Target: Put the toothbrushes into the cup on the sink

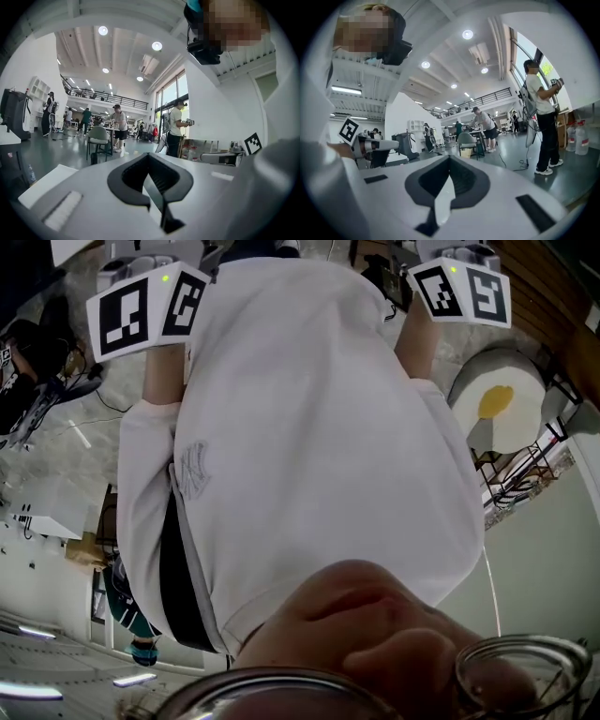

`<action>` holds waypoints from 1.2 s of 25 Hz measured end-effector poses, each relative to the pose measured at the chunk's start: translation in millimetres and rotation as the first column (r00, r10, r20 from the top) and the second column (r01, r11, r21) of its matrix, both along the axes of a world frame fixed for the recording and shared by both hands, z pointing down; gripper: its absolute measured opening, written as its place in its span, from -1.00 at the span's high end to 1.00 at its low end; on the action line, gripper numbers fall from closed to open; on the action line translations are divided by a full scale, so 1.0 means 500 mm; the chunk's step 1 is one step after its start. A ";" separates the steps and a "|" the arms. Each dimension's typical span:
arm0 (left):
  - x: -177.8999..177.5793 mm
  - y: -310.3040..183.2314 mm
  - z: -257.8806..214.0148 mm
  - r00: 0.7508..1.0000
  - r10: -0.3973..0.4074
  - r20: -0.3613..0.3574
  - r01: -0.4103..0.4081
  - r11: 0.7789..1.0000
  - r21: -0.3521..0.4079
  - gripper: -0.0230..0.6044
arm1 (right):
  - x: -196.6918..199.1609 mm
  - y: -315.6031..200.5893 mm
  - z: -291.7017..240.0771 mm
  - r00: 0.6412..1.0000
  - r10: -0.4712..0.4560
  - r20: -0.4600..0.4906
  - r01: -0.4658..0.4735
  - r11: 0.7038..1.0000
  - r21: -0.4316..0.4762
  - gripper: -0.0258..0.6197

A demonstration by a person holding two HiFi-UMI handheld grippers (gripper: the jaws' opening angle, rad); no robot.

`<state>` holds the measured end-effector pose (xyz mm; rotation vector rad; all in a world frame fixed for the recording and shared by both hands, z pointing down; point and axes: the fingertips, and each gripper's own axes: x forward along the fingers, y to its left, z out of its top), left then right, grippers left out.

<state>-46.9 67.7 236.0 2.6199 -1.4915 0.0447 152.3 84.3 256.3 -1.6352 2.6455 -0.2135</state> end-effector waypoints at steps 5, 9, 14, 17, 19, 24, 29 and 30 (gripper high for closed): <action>-0.007 0.030 0.021 1.000 -0.010 -0.004 0.010 1.000 -0.030 0.91 | 0.018 0.062 0.012 1.000 0.008 -0.003 -0.008 0.999 -0.035 0.89; -0.023 0.035 0.030 0.999 -0.032 -0.017 0.031 0.999 -0.041 0.91 | 0.014 0.073 0.040 1.000 0.003 0.030 -0.001 0.997 -0.077 0.89; -0.027 0.036 0.028 0.999 -0.038 -0.028 0.037 0.998 -0.042 0.91 | -0.006 0.064 0.035 0.999 -0.031 0.024 0.033 0.997 -0.076 0.89; -0.038 0.040 0.032 0.999 -0.043 -0.034 0.041 0.998 -0.054 0.91 | -0.019 0.057 0.029 0.999 -0.040 0.001 0.040 0.997 -0.071 0.89; -0.041 0.043 0.035 0.998 -0.044 -0.036 0.042 0.997 -0.062 0.91 | -0.019 0.054 0.026 0.999 -0.043 -0.004 0.043 0.997 -0.068 0.89; -0.058 0.047 0.050 0.998 -0.054 -0.030 0.052 0.995 -0.088 0.91 | -0.023 0.051 0.028 0.999 -0.041 -0.011 0.040 0.997 -0.070 0.89; -0.051 0.047 0.048 0.998 -0.050 -0.028 0.047 0.995 -0.091 0.91 | -0.013 0.051 0.033 0.999 -0.036 -0.009 0.035 0.997 -0.076 0.89; -0.044 0.048 0.048 0.999 -0.047 -0.027 0.044 0.995 -0.091 0.91 | -0.007 0.053 0.035 0.999 -0.034 -0.008 0.033 0.997 -0.076 0.89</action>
